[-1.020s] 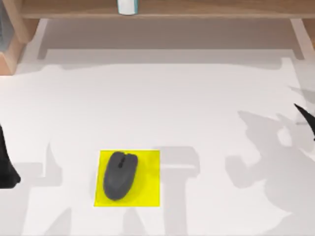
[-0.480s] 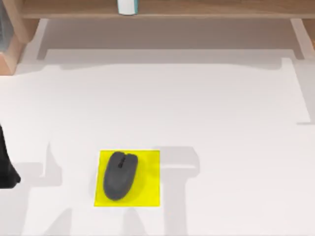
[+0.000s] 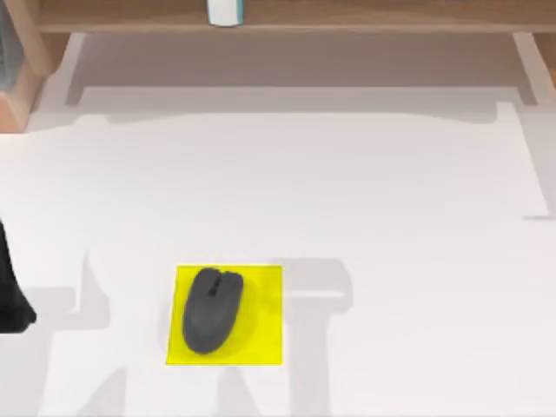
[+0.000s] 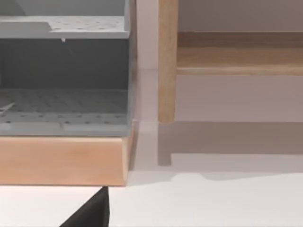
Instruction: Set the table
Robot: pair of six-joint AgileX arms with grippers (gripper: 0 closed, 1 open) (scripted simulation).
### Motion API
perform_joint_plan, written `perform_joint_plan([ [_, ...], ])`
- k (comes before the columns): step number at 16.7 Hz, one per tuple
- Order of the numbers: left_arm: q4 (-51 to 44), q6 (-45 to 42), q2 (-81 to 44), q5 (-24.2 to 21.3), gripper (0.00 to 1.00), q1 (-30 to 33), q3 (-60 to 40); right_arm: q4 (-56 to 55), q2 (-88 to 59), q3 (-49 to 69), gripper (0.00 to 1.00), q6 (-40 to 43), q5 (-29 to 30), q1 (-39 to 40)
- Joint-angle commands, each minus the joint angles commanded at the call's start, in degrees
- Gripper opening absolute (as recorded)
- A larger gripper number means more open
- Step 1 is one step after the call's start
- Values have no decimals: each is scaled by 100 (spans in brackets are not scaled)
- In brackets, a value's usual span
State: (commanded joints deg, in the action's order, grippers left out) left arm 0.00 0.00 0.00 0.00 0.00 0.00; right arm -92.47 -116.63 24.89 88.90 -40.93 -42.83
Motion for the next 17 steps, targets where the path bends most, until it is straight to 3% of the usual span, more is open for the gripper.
perform_joint_plan([
  [11,0,0,0,0,100,0,0,316,-144,451,100,7,338,336],
  [17,0,0,0,0,100,0,0,316,-144,451,55,7,338,336],
])
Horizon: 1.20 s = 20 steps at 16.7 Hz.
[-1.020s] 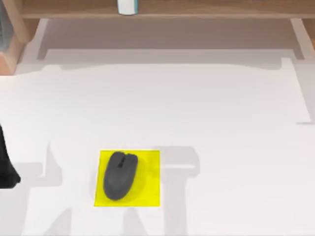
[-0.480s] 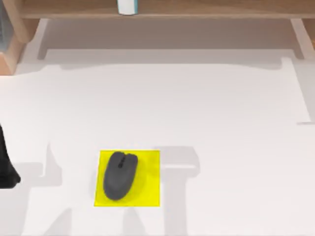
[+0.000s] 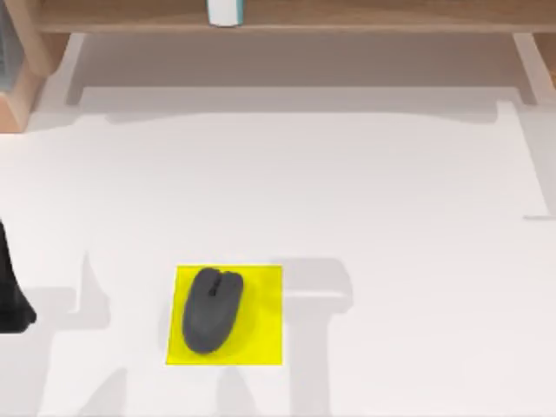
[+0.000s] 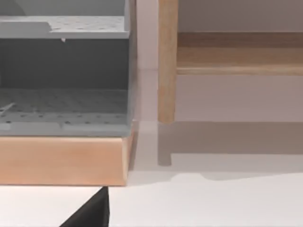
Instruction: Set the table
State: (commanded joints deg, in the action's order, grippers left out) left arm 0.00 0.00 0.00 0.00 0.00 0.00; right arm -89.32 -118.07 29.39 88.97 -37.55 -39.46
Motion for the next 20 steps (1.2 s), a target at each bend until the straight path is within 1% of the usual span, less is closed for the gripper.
perform_joint_plan([
  [7,0,0,0,0,100,0,0,0,0,0,2,0,0,0],
  [8,0,0,0,0,100,0,0,0,0,0,0,0,0,0],
  [17,0,0,0,0,100,0,0,23,-17,14,0,-9,17,-4],
  [20,0,0,0,0,100,0,0,225,-136,375,0,1,225,159],
])
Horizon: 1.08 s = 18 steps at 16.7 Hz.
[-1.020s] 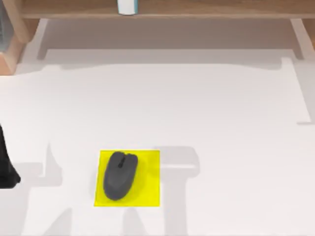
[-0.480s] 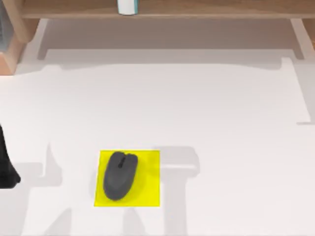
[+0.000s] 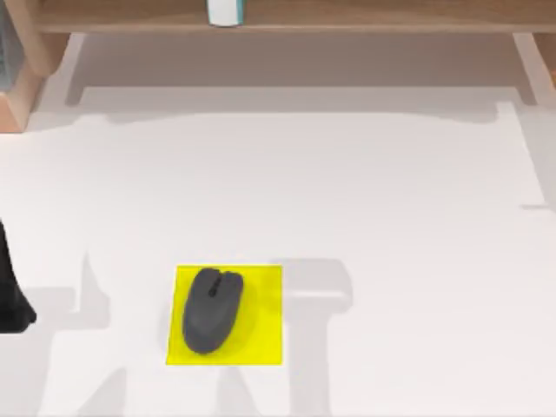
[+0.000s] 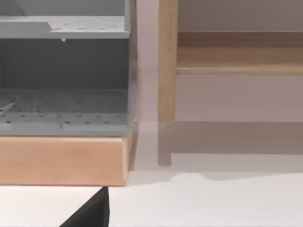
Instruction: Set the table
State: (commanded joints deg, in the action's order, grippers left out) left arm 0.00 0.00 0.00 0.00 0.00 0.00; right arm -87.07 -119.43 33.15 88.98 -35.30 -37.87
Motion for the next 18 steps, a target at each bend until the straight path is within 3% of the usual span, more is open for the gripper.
perform_joint_plan([
  [5,0,0,0,0,100,0,0,541,-321,812,0,-4,416,459],
  [12,0,0,0,0,100,0,0,642,-373,951,0,-12,489,478],
  [18,0,0,0,0,100,0,0,1219,-792,1940,0,-7,839,819],
])
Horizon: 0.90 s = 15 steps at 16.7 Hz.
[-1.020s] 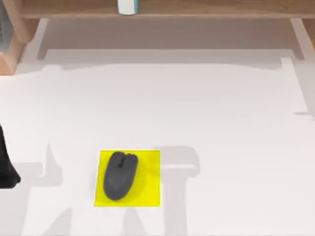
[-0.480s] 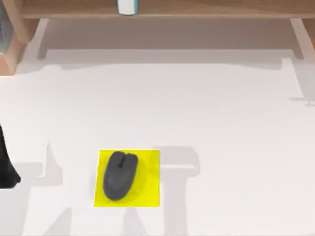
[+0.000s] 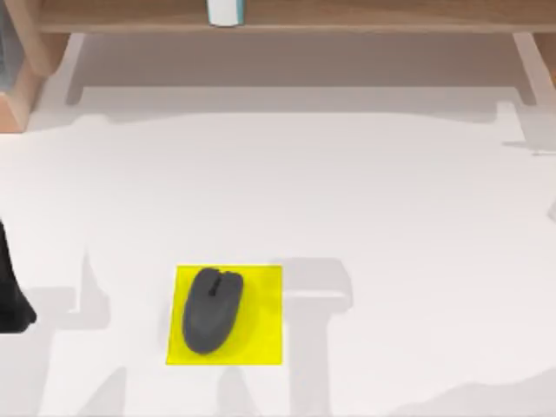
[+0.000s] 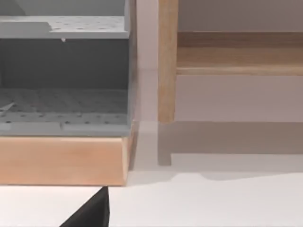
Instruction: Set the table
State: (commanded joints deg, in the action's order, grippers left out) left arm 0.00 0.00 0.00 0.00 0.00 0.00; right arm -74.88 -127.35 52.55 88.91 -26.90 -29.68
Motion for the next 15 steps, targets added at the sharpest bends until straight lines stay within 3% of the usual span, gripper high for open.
perform_joint_plan([
  [9,0,0,0,0,100,0,0,247,-170,412,0,-5,135,99],
  [15,0,0,0,0,100,0,0,834,-663,1500,0,3,378,344],
])
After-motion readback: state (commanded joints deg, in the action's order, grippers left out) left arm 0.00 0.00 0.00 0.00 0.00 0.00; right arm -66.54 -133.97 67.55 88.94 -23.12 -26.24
